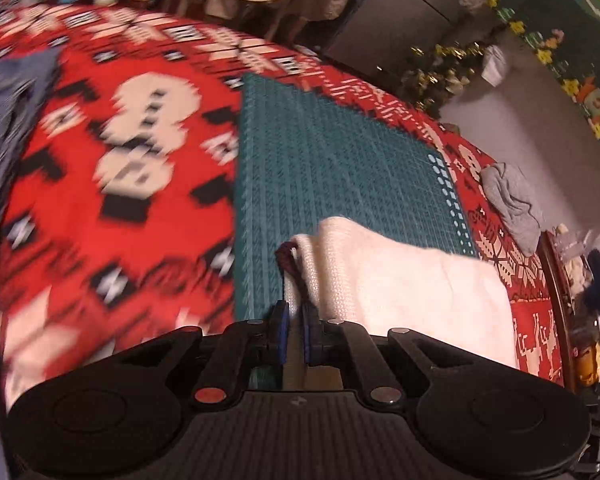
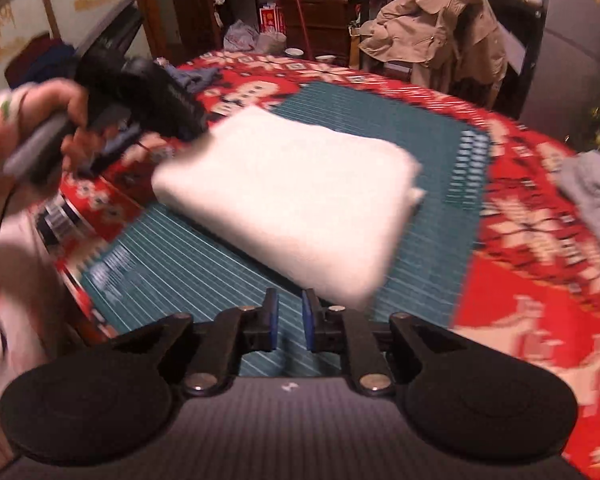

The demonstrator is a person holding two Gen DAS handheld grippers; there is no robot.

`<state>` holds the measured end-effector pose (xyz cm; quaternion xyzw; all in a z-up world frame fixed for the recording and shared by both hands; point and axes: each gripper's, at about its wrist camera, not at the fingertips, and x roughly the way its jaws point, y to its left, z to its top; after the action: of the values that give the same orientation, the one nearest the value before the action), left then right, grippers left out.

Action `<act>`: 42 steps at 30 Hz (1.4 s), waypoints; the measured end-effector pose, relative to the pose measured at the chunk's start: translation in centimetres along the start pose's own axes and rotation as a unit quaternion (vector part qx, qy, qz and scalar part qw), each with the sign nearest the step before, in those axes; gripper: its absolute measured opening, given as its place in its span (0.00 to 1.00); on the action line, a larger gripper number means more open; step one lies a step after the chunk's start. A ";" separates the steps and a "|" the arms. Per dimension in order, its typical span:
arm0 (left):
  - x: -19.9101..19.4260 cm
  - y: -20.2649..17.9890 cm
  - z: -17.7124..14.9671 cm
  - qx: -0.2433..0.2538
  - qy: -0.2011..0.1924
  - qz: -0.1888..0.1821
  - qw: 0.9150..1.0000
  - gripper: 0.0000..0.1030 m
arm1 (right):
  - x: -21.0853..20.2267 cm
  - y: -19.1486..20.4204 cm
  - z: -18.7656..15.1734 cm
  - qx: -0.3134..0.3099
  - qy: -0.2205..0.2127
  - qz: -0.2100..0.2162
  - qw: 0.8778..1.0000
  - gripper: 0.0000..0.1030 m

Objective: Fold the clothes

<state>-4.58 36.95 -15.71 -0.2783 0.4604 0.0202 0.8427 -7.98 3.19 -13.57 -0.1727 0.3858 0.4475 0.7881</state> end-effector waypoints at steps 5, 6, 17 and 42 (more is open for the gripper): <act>1.2 0.2 2.3 0.024 0.015 -0.009 1.000 0.05 | -0.1 -2.1 -1.4 -0.026 -0.024 0.013 0.999 0.20; 0.9 0.1 2.4 0.033 0.016 -0.004 0.999 0.05 | -0.1 -2.5 -1.7 -0.032 -0.029 0.016 0.999 0.20; -5.4 -6.8 -3.4 0.263 -0.014 0.066 0.962 0.06 | 1.6 -4.8 -2.1 -0.108 -0.060 0.091 0.988 0.29; 2.9 -23.1 -18.0 0.817 -0.015 0.044 0.575 0.33 | 1.6 -7.3 -3.2 -0.138 -0.089 0.167 0.972 0.02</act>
<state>-9.99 8.03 -15.20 0.5488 0.2808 -0.3228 0.7182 -2.82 -1.87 -17.36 -0.1720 0.2717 0.6353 0.7021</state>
